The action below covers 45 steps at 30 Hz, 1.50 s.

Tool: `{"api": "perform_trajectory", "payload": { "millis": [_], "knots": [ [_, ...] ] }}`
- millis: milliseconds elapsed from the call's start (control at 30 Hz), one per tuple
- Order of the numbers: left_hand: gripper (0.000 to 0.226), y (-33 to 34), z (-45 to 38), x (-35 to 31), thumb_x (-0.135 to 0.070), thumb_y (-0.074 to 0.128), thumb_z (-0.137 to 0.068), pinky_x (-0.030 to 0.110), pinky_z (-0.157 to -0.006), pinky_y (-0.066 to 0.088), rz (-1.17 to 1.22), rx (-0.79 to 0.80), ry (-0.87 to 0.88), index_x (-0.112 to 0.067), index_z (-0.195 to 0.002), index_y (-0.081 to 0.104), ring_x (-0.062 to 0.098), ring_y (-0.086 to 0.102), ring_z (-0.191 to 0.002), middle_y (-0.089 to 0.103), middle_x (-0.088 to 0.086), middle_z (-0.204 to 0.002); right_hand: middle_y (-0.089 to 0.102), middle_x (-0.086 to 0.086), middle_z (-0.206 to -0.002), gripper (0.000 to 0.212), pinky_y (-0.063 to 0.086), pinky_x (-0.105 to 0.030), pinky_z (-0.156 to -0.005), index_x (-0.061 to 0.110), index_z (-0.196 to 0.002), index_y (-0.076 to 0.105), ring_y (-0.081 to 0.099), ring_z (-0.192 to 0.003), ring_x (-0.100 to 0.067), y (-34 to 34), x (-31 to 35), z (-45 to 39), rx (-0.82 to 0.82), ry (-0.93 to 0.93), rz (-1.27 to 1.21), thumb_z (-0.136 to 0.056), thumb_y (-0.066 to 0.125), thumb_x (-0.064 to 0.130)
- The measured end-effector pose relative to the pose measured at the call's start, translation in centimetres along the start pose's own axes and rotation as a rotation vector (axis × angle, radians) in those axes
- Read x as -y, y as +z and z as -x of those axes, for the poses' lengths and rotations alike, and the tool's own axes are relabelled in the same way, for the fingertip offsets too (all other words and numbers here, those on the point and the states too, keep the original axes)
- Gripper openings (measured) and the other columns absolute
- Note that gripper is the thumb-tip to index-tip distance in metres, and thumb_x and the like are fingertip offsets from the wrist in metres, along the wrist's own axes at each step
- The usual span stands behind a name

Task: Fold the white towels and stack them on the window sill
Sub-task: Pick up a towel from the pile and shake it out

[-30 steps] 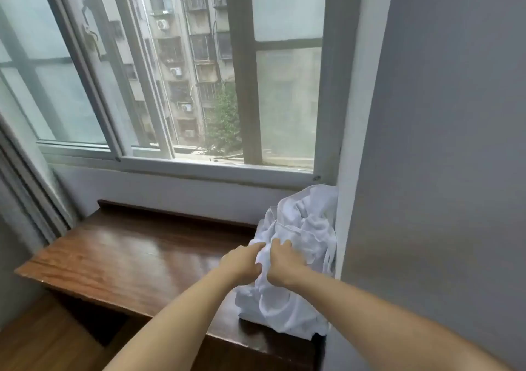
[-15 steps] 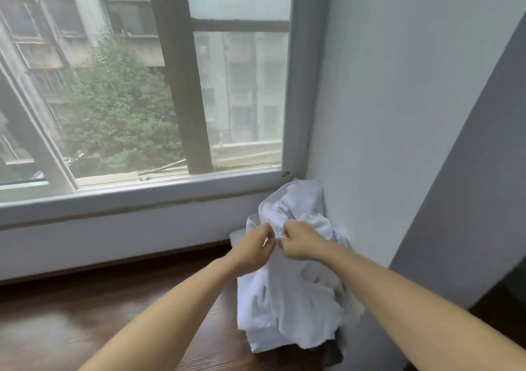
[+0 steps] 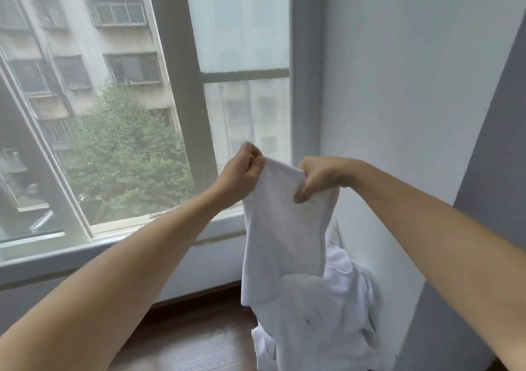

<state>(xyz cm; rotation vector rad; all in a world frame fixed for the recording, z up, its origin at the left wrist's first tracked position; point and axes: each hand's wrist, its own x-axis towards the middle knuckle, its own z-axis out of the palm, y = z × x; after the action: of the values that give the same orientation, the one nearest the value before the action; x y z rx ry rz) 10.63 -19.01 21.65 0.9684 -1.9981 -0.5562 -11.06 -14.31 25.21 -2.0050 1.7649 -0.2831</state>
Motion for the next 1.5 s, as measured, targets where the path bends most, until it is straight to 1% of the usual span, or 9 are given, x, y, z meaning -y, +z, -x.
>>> {"api": "perform_trajectory", "payload": {
  "millis": [333, 500, 667, 733, 833, 1000, 1133, 1400, 1500],
  "knots": [
    [0.024, -14.7, -1.6, -2.3, -0.032, 0.074, -0.094, 0.017, -0.046, 0.032, -0.153, -0.05, -0.02, -0.01, -0.097, 0.064, 0.003, 0.043, -0.052, 0.05, -0.005, -0.065, 0.067, -0.005, -0.089, 0.016, 0.055, -0.037, -0.074, 0.01, -0.093, 0.072, 0.065, -0.086, -0.02, -4.8, 6.0, -4.6, -0.316, -0.334, -0.558, -0.09, 0.078, 0.024],
    [0.07, -20.0, 0.5, -2.4, -0.059, 0.084, -0.068, 0.037, -0.073, 0.055, -0.132, -0.006, -0.128, -0.001, -0.105, 0.07, 0.022, 0.072, -0.081, 0.074, 0.016, -0.089, 0.076, -0.007, -0.096, 0.015, 0.061, -0.037, -0.079, 0.011, -0.099, 0.081, 0.073, -0.086, -0.019, -4.3, 14.0, -6.0, -0.346, -0.611, -0.744, -0.1, 0.066, 0.011],
    [0.012, -22.5, 2.1, -1.7, -0.017, 0.074, -0.087, 0.025, -0.074, 0.055, 0.054, 0.016, -0.1, -0.02, -0.099, 0.076, 0.01, 0.069, -0.085, 0.073, -0.006, -0.088, 0.052, -0.006, -0.066, 0.025, 0.042, -0.023, -0.051, -0.005, -0.077, 0.067, 0.05, -0.056, -0.009, -1.6, 23.0, -6.5, -0.327, -0.721, -0.481, -0.087, 0.079, 0.014],
    [0.031, -23.7, 2.9, -0.5, 0.002, 0.066, -0.092, 0.022, -0.072, 0.051, 0.062, -0.032, -0.104, -0.026, -0.085, 0.078, 0.006, 0.062, -0.078, 0.066, -0.009, -0.079, 0.044, -0.003, -0.063, 0.031, 0.032, -0.022, -0.047, 0.002, -0.072, 0.062, 0.041, -0.051, -0.006, 0.3, 25.3, -6.7, -0.301, -0.745, -0.429, -0.086, 0.082, 0.019],
    [0.016, -26.2, 4.6, 1.9, -0.005, 0.06, -0.099, 0.035, -0.074, 0.056, 0.094, -0.176, -0.175, -0.01, -0.094, 0.074, 0.018, 0.067, -0.078, 0.067, 0.008, -0.087, 0.061, -0.005, -0.076, 0.039, 0.045, -0.023, -0.055, 0.003, -0.084, 0.065, 0.06, -0.065, -0.014, 3.0, 26.3, -7.8, -0.065, -0.589, -0.436, -0.086, 0.085, 0.037],
    [0.015, -31.1, 6.8, 6.1, -0.015, 0.053, -0.098, 0.037, -0.074, 0.054, 0.274, -0.352, -0.255, -0.009, -0.099, 0.068, 0.025, 0.062, -0.081, 0.058, 0.013, -0.089, 0.08, -0.009, -0.097, 0.016, 0.057, -0.047, -0.101, 0.003, -0.105, 0.073, 0.074, -0.102, -0.031, 9.6, 24.4, -11.7, 0.421, -0.215, -0.28, -0.092, 0.078, 0.008],
    [0.019, -35.6, 8.9, 10.6, -0.02, 0.053, -0.085, 0.039, -0.066, 0.038, 0.26, -0.289, -0.338, -0.011, -0.099, 0.061, 0.028, 0.045, -0.08, 0.048, 0.013, -0.089, 0.068, -0.004, -0.085, 0.008, 0.051, -0.028, -0.063, 0.009, -0.099, 0.073, 0.061, -0.075, -0.021, 13.1, 23.5, -13.4, 0.3, -0.086, -0.501, -0.096, 0.074, 0.016],
    [0.03, -41.5, 14.4, 19.1, -0.036, 0.065, -0.088, 0.036, -0.069, 0.054, 0.204, -0.067, -0.348, -0.011, -0.104, 0.066, 0.021, 0.062, -0.077, 0.062, 0.01, -0.091, 0.067, -0.012, -0.102, 0.015, 0.06, -0.027, -0.054, 0.007, -0.106, 0.067, 0.066, -0.081, -0.025, 19.3, 26.1, -14.0, -0.151, 0.103, -1.061, -0.098, 0.073, 0.018],
    [0.014, -43.7, 15.2, 21.6, -0.019, 0.073, -0.095, 0.022, -0.046, 0.048, 0.022, -0.067, -0.358, -0.012, -0.087, 0.063, 0.016, 0.055, -0.062, 0.058, 0.006, -0.076, 0.065, -0.013, -0.097, 0.008, 0.064, -0.032, -0.057, 0.003, -0.108, 0.069, 0.067, -0.084, -0.025, 20.5, 28.3, -13.6, -0.296, 0.095, -1.3, -0.101, 0.067, 0.007]
  ]
}}
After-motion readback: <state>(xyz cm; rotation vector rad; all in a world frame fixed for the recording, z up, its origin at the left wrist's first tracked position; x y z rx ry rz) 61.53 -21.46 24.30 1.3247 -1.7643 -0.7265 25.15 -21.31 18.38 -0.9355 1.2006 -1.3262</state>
